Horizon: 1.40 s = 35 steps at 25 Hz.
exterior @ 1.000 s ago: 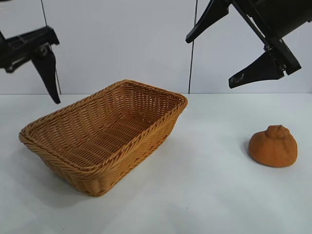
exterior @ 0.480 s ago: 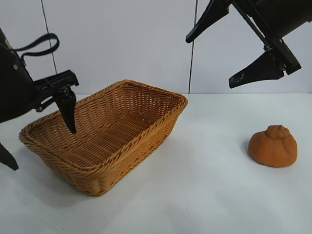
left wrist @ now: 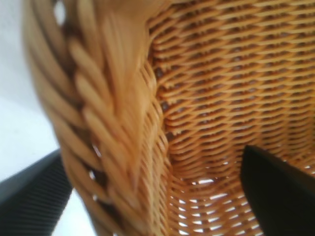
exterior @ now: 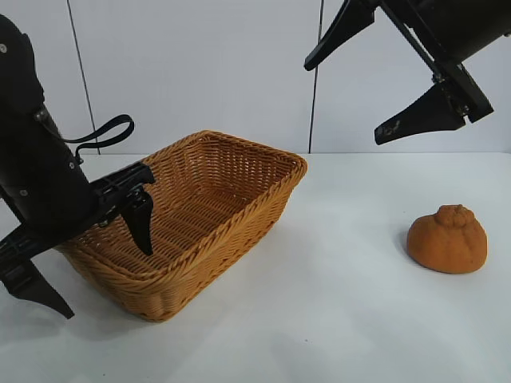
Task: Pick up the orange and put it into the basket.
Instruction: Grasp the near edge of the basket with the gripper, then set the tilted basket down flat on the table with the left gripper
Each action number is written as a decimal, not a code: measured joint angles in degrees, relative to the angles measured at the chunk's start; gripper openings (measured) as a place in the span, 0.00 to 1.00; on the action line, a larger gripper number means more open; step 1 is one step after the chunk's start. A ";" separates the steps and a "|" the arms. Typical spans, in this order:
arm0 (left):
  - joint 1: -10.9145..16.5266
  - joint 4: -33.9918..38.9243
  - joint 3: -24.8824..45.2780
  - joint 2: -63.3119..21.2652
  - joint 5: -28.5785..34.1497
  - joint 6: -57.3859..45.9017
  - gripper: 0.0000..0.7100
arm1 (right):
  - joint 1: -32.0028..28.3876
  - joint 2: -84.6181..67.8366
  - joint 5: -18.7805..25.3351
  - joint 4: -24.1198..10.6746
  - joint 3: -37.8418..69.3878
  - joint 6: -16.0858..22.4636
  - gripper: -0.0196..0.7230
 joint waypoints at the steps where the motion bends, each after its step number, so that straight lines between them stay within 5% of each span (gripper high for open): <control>1: 0.00 -0.05 0.00 0.00 0.00 0.00 0.77 | 0.00 0.00 0.00 0.00 0.00 0.00 0.96; 8: 0.69 -0.98 0.00 0.04 -0.32 -0.64 0.14 | 0.00 0.00 0.23 -0.05 0.00 0.00 0.96; 23: 10.12 -4.14 -15.58 0.88 12.84 22.97 0.12 | 0.00 0.00 0.29 -0.23 0.00 0.00 0.96; 35: 10.66 -4.78 -21.95 7.10 21.45 42.02 0.12 | 0.00 0.00 0.94 -0.50 0.00 0.00 0.96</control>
